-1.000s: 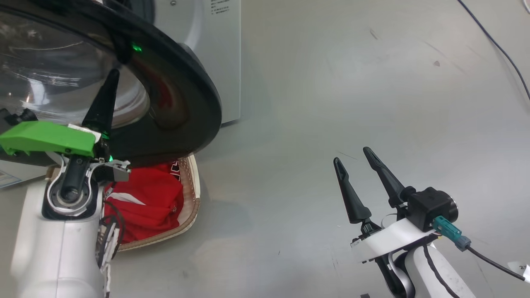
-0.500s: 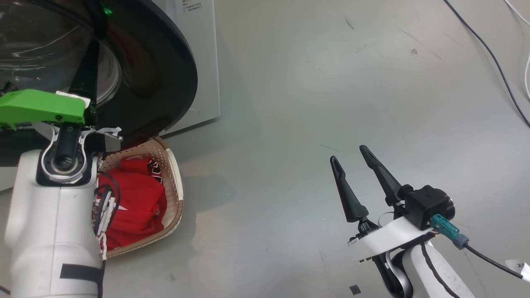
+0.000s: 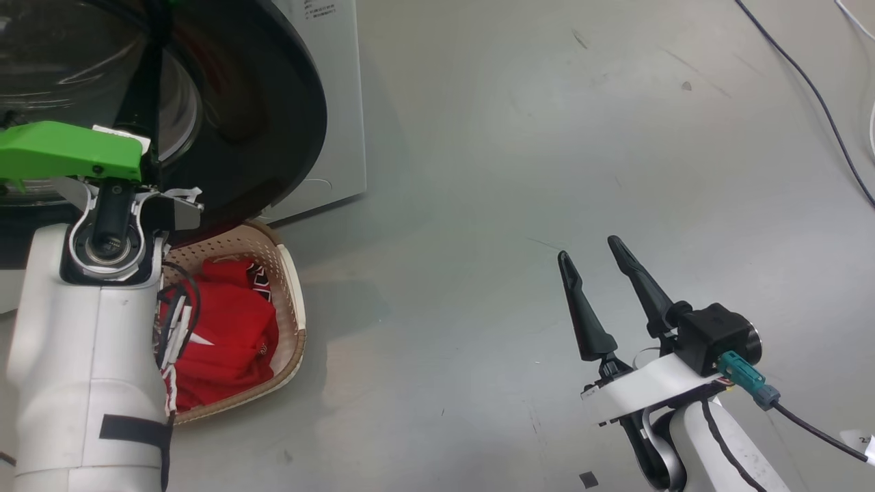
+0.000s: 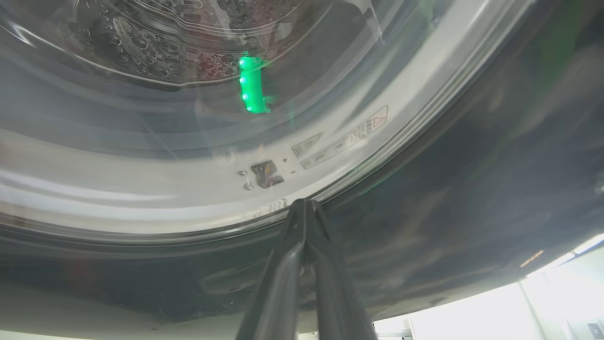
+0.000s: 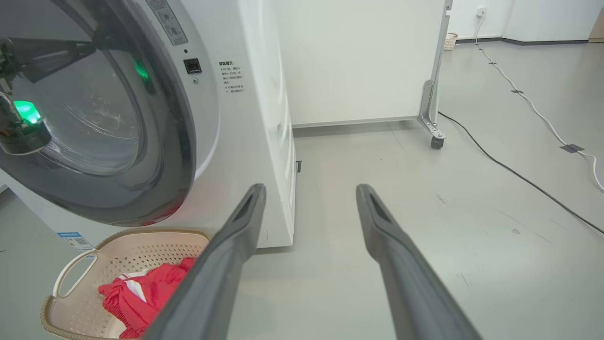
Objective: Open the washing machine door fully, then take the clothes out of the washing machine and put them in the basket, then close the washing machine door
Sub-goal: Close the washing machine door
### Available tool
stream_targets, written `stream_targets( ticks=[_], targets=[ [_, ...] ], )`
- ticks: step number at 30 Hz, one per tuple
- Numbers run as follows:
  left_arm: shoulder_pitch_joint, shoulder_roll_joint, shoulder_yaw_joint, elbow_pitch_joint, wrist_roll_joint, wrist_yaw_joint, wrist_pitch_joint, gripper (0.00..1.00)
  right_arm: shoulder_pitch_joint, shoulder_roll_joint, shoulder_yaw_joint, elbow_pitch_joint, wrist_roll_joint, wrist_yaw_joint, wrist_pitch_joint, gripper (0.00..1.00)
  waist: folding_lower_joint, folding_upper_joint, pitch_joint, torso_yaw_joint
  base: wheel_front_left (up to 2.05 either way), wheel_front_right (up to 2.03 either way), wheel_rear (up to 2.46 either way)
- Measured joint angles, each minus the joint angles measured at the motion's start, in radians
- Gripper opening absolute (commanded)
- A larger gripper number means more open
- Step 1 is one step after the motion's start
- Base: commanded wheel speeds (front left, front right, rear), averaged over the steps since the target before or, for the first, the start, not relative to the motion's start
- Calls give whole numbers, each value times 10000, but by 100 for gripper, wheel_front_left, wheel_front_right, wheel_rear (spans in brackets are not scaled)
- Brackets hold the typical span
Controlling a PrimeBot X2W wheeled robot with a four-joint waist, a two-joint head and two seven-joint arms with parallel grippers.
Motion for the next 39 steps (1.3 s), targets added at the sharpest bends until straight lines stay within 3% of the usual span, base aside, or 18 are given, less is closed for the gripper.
stream_targets(
  ticks=[10, 36, 37, 39],
  targets=[
    [249, -90, -240, -832, -267, 0, 0, 0, 2, 6, -288, 19, -268, -71, 0, 100, 0, 0, -88, 575, 0, 0, 0],
    [4637, -127, -533, -3567, -1321, 0, -1072, 0, 363, -35, -771, 345, -696, -65, 0, 100, -1, 0, -1115, 2326, 0, 0, 0],
    [4792, -119, -568, -3718, -1404, 0, -1131, 3, 403, -33, -798, 345, -723, -65, 0, 100, 0, 0, -1161, 2373, 0, 0, 0],
    [5033, -121, -706, -3956, -1563, 0, -1233, 30, 523, -29, -894, 345, -725, -65, 0, 100, -1, 0, -1241, 2477, 0, 0, 0]
  ],
)
